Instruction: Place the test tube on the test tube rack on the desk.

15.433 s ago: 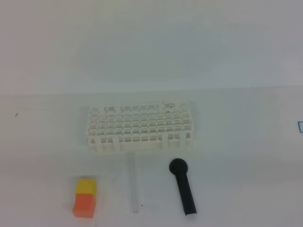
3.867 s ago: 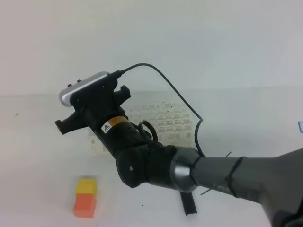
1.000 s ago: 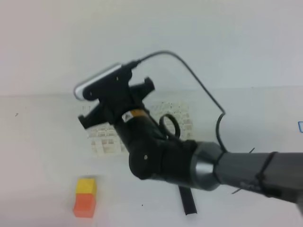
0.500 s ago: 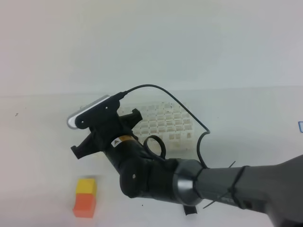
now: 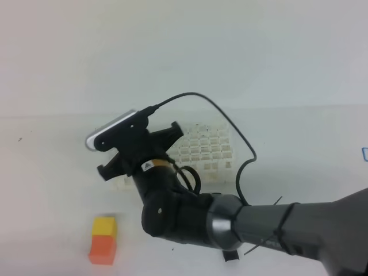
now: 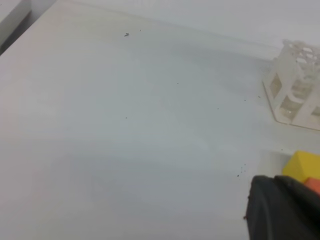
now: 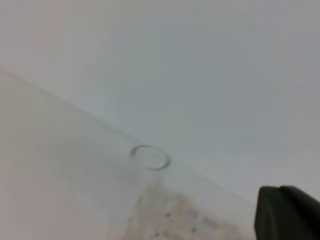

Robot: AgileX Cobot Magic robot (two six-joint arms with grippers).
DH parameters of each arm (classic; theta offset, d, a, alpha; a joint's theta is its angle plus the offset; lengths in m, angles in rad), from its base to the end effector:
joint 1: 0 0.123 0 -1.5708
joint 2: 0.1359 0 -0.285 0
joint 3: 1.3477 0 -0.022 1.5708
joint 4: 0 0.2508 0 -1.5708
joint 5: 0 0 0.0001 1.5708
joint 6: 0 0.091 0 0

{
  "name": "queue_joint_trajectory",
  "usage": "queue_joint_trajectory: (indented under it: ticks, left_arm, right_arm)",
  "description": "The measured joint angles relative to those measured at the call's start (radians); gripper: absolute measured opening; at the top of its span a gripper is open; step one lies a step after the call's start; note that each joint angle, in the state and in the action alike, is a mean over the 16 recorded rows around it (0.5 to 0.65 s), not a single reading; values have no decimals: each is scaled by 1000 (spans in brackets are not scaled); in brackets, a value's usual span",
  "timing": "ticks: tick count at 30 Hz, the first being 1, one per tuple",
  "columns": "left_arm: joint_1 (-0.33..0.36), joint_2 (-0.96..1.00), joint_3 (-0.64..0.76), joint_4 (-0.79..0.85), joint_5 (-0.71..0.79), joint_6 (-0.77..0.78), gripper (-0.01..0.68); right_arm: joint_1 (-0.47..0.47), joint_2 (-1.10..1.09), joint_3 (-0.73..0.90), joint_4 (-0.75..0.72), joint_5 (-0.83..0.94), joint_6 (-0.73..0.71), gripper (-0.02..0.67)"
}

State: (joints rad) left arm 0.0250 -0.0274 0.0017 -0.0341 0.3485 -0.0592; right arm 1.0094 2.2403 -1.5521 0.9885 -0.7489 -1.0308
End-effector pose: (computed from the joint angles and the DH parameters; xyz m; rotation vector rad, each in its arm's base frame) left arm 0.0519 0.0002 0.1827 -0.0967 1.8040 -0.0577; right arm 0.3094 0.3950 0.1871 -0.5485 1.5851 0.1019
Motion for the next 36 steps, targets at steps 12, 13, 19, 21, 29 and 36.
queue_joint_trajectory:
  ticks: [12,13,19,21,29,36]
  left_arm:
    - [0,1,2,0,0,0,-1]
    - [0,1,2,0,0,0,-1]
    - [0,0,4,0,0,0,-1]
    - [0,0,4,0,0,0,-1]
    - [0,4,4,0,0,0,-1]
    - [0,7,0,0,0,0,-1]
  right_arm:
    - [-13,-304,78,-269,-121,-119,-1]
    - [-18,-341,83,-318,-112,-119,-1]
    - [-46,-546,98,-602,28,-118,-1]
    - [-55,-601,99,-676,101,-117,-1]
    - [-76,-763,147,-813,371,-116,-1]
    - [-83,-906,326,-784,465,-116,-1]
